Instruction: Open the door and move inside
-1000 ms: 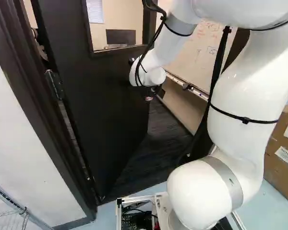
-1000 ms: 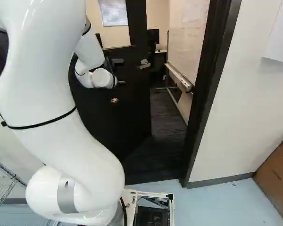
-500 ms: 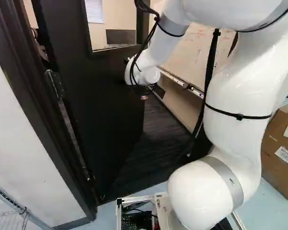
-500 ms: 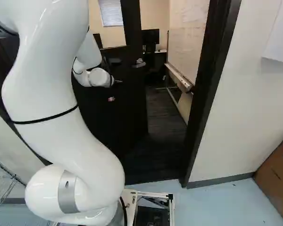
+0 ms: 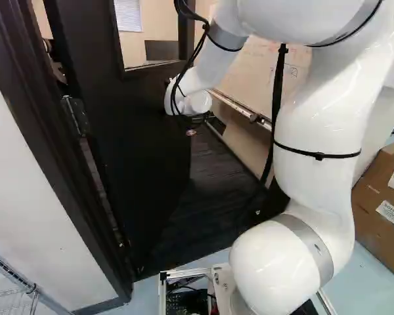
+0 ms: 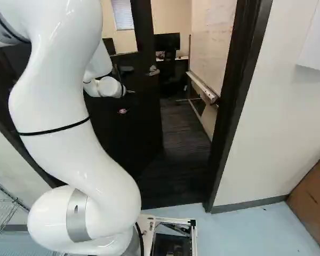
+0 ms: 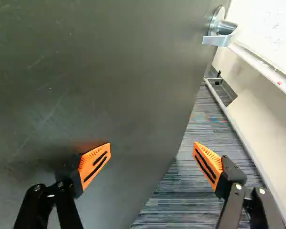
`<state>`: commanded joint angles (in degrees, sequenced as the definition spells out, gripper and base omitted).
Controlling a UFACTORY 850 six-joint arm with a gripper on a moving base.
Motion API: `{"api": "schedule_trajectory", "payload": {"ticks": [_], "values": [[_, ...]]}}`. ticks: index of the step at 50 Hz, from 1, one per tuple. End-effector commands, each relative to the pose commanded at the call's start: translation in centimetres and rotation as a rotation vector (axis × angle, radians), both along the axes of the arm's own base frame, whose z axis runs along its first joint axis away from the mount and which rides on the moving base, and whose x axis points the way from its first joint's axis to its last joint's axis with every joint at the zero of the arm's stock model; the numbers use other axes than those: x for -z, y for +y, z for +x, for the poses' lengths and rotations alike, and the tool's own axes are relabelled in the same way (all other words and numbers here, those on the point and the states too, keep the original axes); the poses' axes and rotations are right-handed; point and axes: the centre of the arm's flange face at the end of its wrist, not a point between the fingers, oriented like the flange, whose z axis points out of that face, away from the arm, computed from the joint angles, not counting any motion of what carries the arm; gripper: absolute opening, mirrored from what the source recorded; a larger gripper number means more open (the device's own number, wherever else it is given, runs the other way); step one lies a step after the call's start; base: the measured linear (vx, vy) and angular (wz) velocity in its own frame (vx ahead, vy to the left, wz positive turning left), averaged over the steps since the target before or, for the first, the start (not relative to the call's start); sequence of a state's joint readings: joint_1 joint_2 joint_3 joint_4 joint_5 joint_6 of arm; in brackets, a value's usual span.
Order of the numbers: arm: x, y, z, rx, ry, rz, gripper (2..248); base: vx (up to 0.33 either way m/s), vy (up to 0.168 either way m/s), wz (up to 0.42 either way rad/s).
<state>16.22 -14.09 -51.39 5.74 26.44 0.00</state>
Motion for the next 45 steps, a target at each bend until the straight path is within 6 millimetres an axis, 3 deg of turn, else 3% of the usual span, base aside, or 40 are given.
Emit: {"api": "schedule_trajectory", "payload": {"ticks": [45], "values": [[0.3, 5.1, 2.6, -0.068, -0.015, 0.007, 247, 0.000, 0.000, 0.000]]}}
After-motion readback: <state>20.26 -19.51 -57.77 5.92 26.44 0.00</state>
